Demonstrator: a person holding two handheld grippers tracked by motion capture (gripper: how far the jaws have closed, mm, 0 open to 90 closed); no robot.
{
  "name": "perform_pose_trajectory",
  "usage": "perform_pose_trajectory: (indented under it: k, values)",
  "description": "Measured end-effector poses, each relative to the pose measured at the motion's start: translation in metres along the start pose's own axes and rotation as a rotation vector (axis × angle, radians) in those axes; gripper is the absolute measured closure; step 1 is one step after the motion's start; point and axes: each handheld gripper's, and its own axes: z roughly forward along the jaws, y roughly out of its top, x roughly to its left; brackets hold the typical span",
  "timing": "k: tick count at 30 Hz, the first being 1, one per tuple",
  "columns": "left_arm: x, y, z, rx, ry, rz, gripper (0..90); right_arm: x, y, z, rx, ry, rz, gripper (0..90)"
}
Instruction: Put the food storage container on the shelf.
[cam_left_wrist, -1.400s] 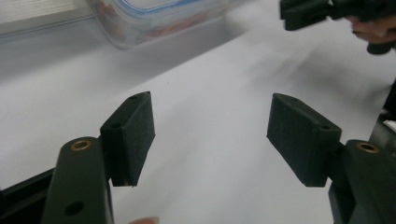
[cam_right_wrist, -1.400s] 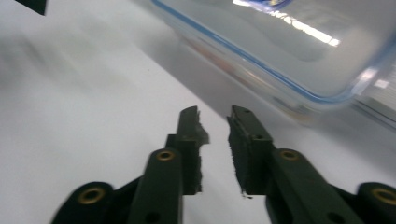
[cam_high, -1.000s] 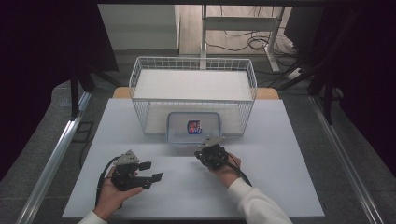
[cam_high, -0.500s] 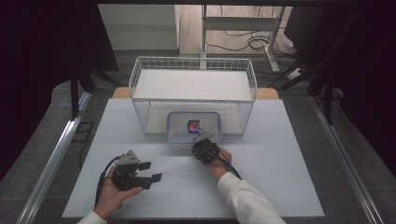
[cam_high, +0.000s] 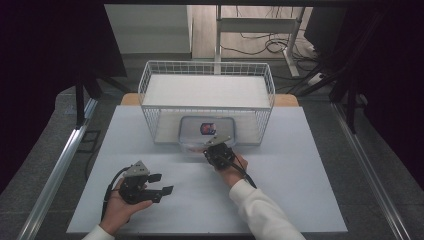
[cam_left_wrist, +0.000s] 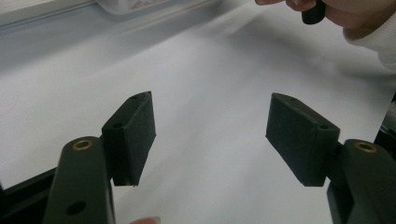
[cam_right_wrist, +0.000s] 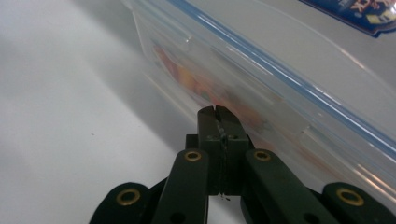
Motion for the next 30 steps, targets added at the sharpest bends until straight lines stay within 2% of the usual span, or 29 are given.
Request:
perform_pose_trajectory:
  k: [9,14,20,25,30]
  values:
    - [-0.001,0.000,0.001,0.007,-0.004,0.003,32.3,-0.005,0.003,0.002,0.008,-0.014,0.018,89.1]
    - [-0.001,0.000,0.001,0.007,-0.005,0.003,32.2,-0.012,0.006,0.005,0.010,-0.012,0.056,89.1]
    - [-0.001,0.000,0.001,0.010,-0.007,0.005,32.1,-0.016,0.009,0.009,0.009,-0.031,0.063,89.1]
    - [-0.001,0.000,0.001,0.011,-0.008,0.004,32.0,-0.023,0.011,0.013,0.001,-0.050,0.087,89.1]
    - [0.000,0.001,0.000,0.006,-0.031,-0.011,31.6,-0.028,0.013,0.016,-0.004,-0.054,0.112,89.1]
